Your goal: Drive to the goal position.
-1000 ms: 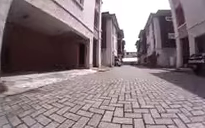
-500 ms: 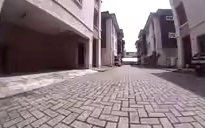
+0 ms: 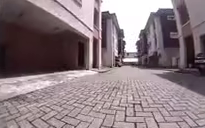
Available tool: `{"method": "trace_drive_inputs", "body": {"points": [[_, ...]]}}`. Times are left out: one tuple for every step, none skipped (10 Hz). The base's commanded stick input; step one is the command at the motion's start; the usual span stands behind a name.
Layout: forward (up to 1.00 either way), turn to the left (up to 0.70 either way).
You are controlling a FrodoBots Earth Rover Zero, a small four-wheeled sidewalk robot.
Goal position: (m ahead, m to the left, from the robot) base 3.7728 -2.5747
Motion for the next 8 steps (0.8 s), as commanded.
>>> {"method": "trace_drive_inputs", "body": {"points": [[0.50, 0.00], [0.50, 0.00], [0.50, 0.00], [0.50, 0.00], [0.50, 0.00], [0.50, 0.00], [0.50, 0.00], [0.50, 0.00]]}}
